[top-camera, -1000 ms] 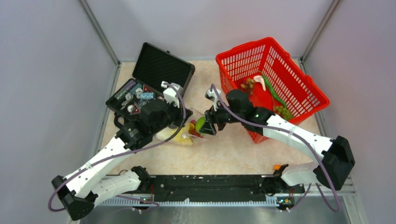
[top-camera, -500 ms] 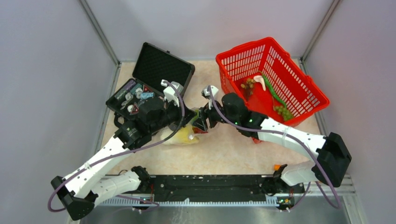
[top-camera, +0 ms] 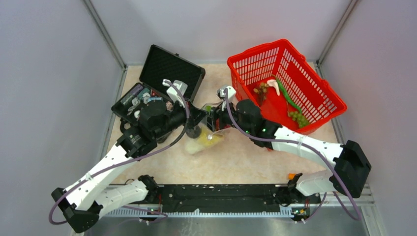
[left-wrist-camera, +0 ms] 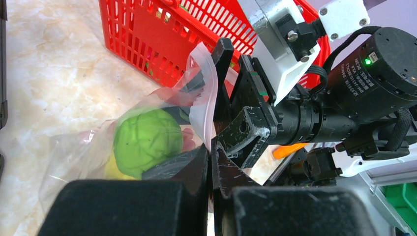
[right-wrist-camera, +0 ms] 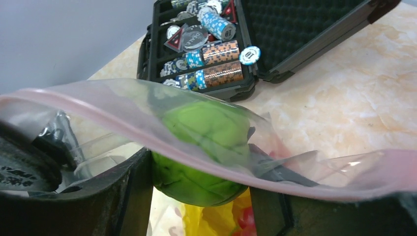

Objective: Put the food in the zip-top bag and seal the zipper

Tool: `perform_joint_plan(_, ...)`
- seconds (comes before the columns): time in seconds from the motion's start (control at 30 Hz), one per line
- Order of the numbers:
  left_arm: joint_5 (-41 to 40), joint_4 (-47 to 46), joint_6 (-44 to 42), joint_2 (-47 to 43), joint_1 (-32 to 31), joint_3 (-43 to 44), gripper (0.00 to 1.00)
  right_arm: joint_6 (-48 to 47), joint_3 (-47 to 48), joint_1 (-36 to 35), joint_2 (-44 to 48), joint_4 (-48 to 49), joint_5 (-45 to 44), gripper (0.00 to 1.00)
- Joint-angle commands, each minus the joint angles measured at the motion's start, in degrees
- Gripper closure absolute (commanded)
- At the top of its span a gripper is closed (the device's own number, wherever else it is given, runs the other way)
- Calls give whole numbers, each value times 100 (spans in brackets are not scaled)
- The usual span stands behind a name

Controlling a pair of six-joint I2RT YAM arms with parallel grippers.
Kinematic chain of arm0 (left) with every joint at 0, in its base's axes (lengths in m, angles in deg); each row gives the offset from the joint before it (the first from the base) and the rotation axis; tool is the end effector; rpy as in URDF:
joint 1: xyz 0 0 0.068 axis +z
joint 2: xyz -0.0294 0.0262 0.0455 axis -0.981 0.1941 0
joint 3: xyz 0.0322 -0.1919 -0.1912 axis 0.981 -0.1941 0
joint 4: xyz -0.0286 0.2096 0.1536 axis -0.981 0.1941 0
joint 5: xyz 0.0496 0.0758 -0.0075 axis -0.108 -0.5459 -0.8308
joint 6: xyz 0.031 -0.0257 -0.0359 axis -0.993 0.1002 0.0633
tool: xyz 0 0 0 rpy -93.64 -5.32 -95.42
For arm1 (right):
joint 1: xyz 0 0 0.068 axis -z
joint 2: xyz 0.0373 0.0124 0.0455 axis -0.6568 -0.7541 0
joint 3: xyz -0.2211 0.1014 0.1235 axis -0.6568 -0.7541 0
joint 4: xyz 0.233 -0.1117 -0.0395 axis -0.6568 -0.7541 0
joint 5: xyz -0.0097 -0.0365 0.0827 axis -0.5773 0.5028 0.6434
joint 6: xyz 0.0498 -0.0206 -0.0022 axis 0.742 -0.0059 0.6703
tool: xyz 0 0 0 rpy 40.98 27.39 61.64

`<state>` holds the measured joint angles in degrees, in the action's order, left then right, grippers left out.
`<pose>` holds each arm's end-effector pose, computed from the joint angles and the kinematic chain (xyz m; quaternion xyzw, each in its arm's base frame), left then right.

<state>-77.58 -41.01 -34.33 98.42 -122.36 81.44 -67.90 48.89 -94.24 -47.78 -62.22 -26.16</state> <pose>0.1434 -0.1416 0.3914 0.1404 0.7515 -0.4052 0.5013 0.1856 0.2507 0.3133 -0.2752 0.7217 0.3650 0.5197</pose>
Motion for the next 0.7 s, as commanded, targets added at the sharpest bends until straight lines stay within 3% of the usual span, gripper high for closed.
perform_joint_plan(0.0, -77, -618, 103, -207, -5, -24, 100, 4, 268, -69, 86, 123, -469, 38)
perform_joint_plan(0.23, -209, -670, 145, -300, -7, -175, 100, 116, 307, -73, -3, 139, -791, 29)
perform_joint_plan(0.5, -370, -719, 207, -426, -4, -332, 100, 345, 360, -74, -166, 255, -361, 29)
perform_joint_plan(0.67, -1279, -705, 388, -769, -5, -629, 100, 574, 385, -71, 100, -161, -888, 39)
